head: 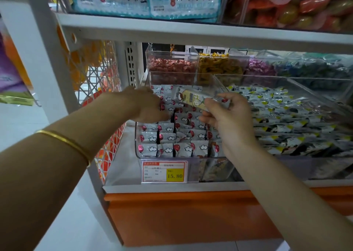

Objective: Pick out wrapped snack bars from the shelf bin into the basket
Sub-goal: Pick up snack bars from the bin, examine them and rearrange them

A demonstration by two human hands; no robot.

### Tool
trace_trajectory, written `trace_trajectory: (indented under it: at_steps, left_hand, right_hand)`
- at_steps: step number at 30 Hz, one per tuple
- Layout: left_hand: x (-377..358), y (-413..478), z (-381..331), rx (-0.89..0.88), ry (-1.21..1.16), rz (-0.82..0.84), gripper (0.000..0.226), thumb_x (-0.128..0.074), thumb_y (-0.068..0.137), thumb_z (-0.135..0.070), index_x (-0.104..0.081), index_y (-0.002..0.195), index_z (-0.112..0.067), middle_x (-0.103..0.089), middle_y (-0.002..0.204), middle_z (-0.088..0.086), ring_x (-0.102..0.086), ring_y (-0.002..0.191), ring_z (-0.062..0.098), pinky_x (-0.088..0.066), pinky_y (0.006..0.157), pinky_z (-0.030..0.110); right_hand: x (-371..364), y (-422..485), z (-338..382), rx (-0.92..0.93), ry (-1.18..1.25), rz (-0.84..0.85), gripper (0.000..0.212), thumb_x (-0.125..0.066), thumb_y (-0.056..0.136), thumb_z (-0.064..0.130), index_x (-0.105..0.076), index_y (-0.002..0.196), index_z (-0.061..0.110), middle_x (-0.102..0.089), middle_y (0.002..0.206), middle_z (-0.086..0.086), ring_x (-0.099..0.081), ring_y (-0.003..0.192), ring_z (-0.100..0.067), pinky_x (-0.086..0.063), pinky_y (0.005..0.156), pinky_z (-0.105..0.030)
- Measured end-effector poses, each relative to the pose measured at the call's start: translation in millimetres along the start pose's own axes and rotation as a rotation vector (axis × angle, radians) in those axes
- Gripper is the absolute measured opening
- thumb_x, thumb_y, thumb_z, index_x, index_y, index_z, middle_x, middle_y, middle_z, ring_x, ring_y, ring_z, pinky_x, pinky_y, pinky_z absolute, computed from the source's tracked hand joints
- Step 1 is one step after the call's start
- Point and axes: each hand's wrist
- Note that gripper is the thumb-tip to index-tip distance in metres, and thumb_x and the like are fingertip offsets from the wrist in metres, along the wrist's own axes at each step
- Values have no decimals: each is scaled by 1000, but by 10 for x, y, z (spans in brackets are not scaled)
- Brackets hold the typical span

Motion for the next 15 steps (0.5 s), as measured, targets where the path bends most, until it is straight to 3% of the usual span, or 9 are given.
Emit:
trace_trajectory:
  at_steps: [2,6,10,13,15]
  left_hand:
    - [-44,-144,-8,-28,-33,-78,74,-17,84,-67,-52,126,-18,-45,140,9,-31,136,24,-20,111,51]
    - [-143,-371,-65,-40,-139,-210,60,-33,88,-59,-50,128,-19,-44,140,8,-28,137,21,-16,114,49]
    - [-162,-420,-113,-9,-143,-241,59,-35,89,-56,-44,136,-20,-40,144,8,-25,139,21,-11,115,48]
    - [-204,-461,-134,-10,-186,-285,58,-36,90,-53,-39,139,-22,-38,146,6,-20,140,19,-9,114,47]
    - [-303,-550,-160,-22,-338,-425,58,-42,90,-47,-34,142,-22,-35,148,4,-16,140,18,-10,114,43]
  right_hand:
    - [-113,105,5,56,-92,23,20,-61,89,8,-48,100,17,-57,90,3,-62,52,-6,-59,65,-37]
    - [-420,421,-2,278,-429,141,20,-62,87,10,-54,105,8,-56,105,-4,-62,90,-26,-53,79,-41]
    - [-727,659,-99,481,-722,332,27,-65,84,12,-53,108,6,-58,103,-8,-50,90,-15,-44,74,-29]
    - [-877,726,-192,491,-814,449,32,-70,81,12,-51,107,10,-56,100,-5,-51,89,-17,-41,71,-30]
    - [-916,761,-230,487,-842,508,28,-69,81,10,-52,103,12,-57,101,-5,-50,88,-16,-39,68,-28]
Point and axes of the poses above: each hand's wrist, its own y-axis towards the middle knuckle, its own x-axis out of the back of the hand, z = x × y
